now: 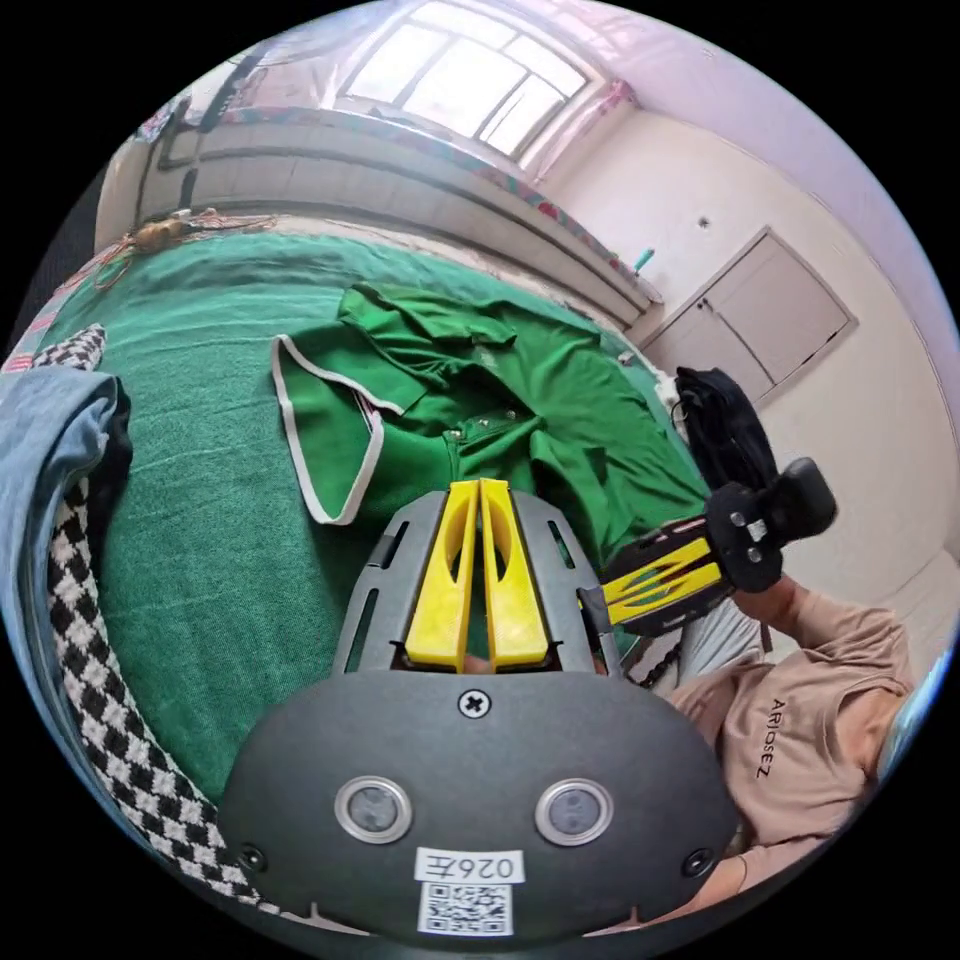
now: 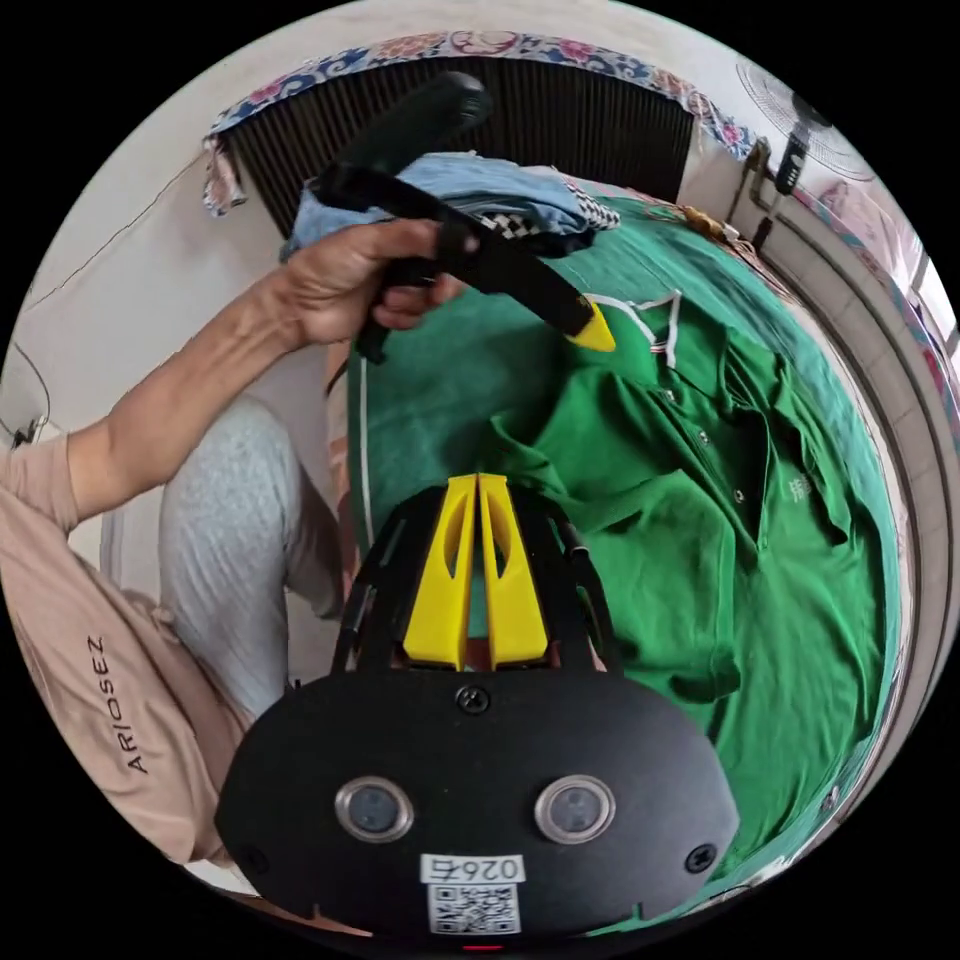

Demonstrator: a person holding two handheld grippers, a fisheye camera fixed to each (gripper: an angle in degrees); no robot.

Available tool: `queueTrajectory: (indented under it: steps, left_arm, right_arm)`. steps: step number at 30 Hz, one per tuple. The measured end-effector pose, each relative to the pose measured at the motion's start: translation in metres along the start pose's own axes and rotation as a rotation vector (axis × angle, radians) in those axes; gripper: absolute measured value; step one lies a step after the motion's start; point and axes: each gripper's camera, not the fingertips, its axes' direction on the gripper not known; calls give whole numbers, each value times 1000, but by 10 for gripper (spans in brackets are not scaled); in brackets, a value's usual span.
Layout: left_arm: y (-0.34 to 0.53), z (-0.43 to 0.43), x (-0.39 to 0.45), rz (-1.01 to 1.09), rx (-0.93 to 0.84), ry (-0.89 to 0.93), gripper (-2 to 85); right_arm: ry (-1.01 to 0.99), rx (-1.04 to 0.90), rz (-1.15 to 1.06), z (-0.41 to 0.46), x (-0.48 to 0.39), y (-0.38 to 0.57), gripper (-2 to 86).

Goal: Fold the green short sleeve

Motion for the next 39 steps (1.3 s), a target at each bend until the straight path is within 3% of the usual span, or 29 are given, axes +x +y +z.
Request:
queueTrajectory:
  steps: [3,5,8,13,14,18,23,29,31,33,36,37,39]
  left_arm:
    - [-13,15,9,2,-80,-82,-10]
    - [-19,7,17,-3,-50,-101,-10]
    - [-23,0,31,29,11,-127,-10]
    - [-33,23,40,101,-54,-118,-10]
    - [-36,35,34,72,-122,-161,-9]
    - [-41,27,20,-22,-84,-85,-9]
    - [-31,-11,29,-37,30,-52,4]
    - [-27,8,9,-98,-81,169,165]
    - [-25,14,4,-107,-122,196,163]
    - [-22,13,3,-110,-129,208,146]
    - [-21,29,19,15,-268,190,54]
    - [-20,30,27,55,-327,106,26]
    - [-12,9,27,21,-274,26,5]
  right_arm:
    - [31,87,39,-27,-1,33,3]
    - [136,182,187,-52,28,63,31]
    - [248,158,384,-54,87,86,75]
    - [24,42,566,-2,165,102,64]
    - [33,88,564,-7,164,108,38]
    - [-55,182,425,-28,131,126,-8]
    - [-300,163,50,-48,64,154,-14]
    - [-434,271,-208,-90,34,163,-9]
    - [-444,367,-169,-99,46,160,-10]
    - [-367,380,4,-91,67,148,-10]
    - [-260,268,187,-51,91,121,-9]
    - [-268,236,198,-33,94,110,-9]
    - [-271,126,224,-4,97,93,-9]
